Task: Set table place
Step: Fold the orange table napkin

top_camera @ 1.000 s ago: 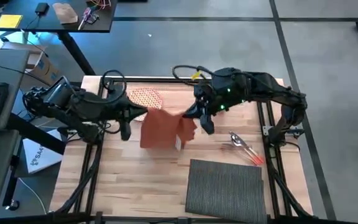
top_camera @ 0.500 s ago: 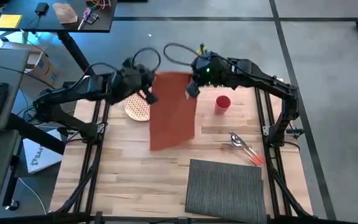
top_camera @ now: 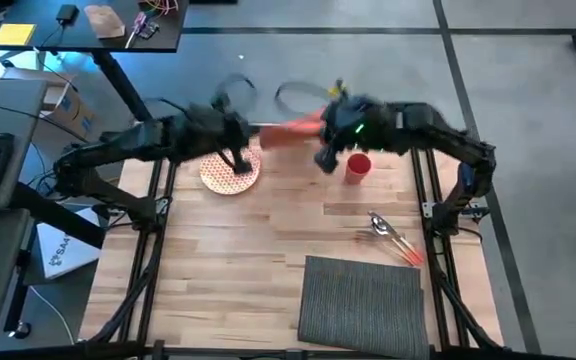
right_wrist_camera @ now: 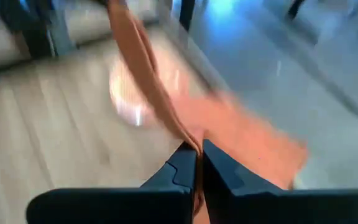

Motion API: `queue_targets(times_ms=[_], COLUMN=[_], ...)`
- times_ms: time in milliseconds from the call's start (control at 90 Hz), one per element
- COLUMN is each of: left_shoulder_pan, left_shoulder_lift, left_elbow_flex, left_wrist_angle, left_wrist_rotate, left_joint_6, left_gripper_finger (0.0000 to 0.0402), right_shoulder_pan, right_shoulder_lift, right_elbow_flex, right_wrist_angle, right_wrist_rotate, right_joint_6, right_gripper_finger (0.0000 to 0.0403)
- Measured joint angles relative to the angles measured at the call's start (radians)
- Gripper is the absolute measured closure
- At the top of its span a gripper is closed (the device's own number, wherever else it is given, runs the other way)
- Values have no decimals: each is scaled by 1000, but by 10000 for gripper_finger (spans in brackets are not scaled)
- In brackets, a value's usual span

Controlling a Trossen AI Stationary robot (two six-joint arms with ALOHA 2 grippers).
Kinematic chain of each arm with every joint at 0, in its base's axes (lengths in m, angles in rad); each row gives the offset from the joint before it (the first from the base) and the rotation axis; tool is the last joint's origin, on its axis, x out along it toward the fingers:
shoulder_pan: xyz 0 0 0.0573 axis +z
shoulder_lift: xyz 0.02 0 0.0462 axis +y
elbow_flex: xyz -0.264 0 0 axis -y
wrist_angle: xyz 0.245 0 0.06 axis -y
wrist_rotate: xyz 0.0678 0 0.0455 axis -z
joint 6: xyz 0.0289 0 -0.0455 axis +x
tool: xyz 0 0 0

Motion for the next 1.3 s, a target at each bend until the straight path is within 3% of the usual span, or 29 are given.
queue_targets(times_ms=[144, 378, 589, 722, 889, 1000, 1189, 1300], left_shoulder_pan=[-91, -276, -441, -489, -471, -423, -284, -176], left_shoulder_lift=[1, 2, 2, 0, -8, -9, -9, -5], left_elbow_flex=[-209, -475, -538, -538, -538, -538, -538, -538], left_wrist_angle=[-2, 101, 267, 320, 299, 242, 149, 185], left_wrist_rotate=[115, 251, 405, 407, 338, 236, 1, -53], left_joint_6=[-222, -558, -806, -927, -984, -961, -842, -705], left_gripper_finger=[401, 401, 401, 401, 401, 401, 401, 401], right_shoulder_pan=[74, 195, 314, 338, 281, 210, 53, -25], right_shoulder_lift=[-2, -2, -3, -3, -7, -10, -5, 1], right_elbow_flex=[-276, -700, -821, -801, -703, -662, -713, -763], right_wrist_angle=[122, 599, 858, 850, 746, 634, 560, 587], right_wrist_rotate=[-75, -335, -575, -612, -615, -524, -438, -398], right_joint_6=[39, 180, 321, 347, 342, 321, 243, 174], right_gripper_finger=[403, 403, 403, 403, 403, 403, 403, 403])
